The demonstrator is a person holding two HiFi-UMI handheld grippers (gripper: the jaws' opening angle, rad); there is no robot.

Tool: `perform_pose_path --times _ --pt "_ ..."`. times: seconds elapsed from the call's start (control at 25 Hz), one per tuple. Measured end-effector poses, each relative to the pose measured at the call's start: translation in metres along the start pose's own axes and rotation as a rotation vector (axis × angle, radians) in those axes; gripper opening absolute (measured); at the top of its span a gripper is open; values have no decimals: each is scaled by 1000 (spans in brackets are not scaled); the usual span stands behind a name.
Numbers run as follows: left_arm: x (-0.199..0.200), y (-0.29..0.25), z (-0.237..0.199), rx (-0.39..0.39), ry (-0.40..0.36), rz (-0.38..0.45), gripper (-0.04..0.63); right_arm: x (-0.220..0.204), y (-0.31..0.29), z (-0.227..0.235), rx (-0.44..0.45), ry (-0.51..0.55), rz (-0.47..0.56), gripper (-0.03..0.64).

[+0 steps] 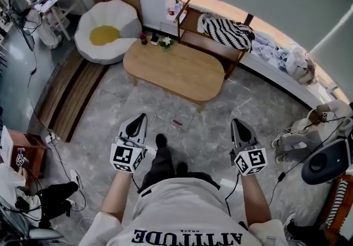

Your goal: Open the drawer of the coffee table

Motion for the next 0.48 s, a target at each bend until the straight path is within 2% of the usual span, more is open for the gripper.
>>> perform_pose_path --times 0.24,0.48 --pt "3 -47 -43 -42 18 -22 18 -9 -46 4 -42 -5 -56 14" --pt "7 -96 -99 -103 28 -61 18 2 -110 -3 -75 -10 -72 14"
Point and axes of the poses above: the fingertips, and each gripper's own axes: y backward along the fingers, z to its right, x out of its top, the point moved 4 cm from there along y, backward along the fingers, and after that the axes turned 9 degrees about y, right-handed, at the moved point
